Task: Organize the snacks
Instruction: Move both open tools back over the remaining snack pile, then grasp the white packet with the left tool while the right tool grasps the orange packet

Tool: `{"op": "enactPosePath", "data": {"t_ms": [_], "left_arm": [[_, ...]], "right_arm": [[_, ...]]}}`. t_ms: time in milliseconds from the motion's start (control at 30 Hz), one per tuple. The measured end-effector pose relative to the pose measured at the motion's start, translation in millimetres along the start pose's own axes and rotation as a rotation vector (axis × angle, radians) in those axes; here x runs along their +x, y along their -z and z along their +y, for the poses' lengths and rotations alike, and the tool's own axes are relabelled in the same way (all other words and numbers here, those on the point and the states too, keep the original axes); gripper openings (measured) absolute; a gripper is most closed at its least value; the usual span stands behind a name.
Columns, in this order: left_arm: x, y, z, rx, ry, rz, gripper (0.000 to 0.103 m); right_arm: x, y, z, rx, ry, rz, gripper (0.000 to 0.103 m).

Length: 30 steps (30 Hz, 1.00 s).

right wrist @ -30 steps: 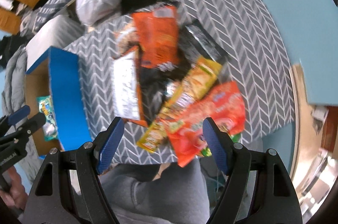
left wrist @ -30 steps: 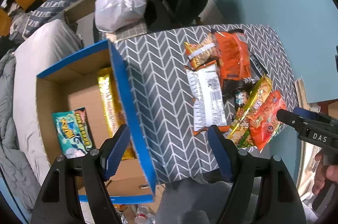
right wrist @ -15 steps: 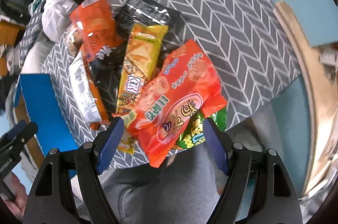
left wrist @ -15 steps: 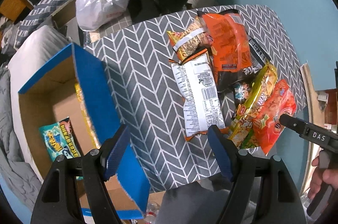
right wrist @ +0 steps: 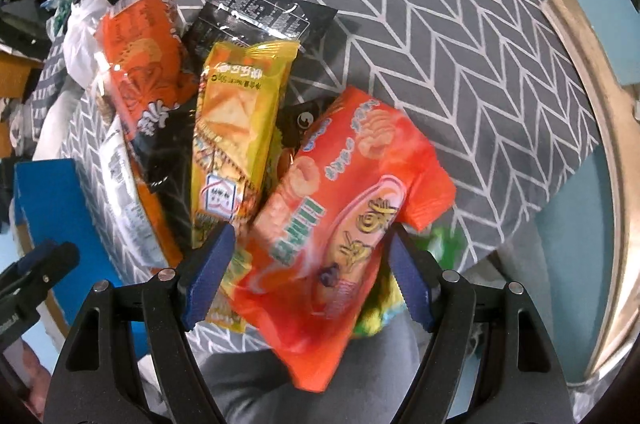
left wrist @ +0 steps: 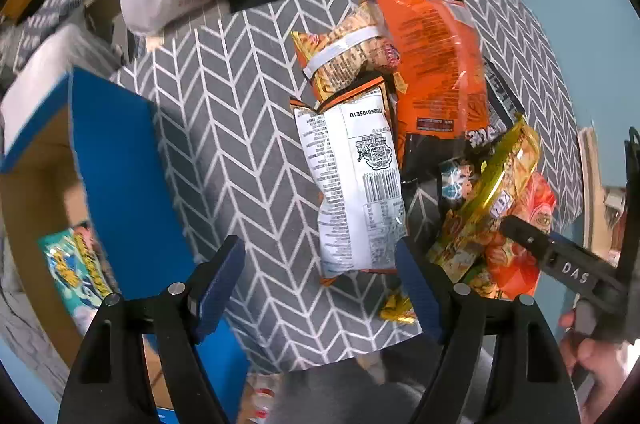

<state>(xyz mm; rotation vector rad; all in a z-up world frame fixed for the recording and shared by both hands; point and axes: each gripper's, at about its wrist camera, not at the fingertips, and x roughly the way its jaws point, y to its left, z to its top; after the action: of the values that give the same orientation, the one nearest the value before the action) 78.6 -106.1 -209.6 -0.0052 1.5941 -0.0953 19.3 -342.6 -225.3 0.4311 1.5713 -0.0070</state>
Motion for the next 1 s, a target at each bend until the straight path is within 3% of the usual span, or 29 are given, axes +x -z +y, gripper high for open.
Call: {"op": "enactPosePath", "data": {"t_ms": [367,700,1000], "left_arm": [[28,-13,0,-0.121,0.034,0.047,0.079],[61,-25,-11,-0.148,0.004,0.1,0.08],[92,-34,-17,-0.182,-0.021,0.131,0.08]], "right_arm": [[11,-27,-7,-0.048,-0.046,0.001,0.077],[-8,-30,-52,-0.116,-0.061,-0.015,0.056],[-8,-52,-51,-0.122,-0.073,-0.005,0.062]]}}
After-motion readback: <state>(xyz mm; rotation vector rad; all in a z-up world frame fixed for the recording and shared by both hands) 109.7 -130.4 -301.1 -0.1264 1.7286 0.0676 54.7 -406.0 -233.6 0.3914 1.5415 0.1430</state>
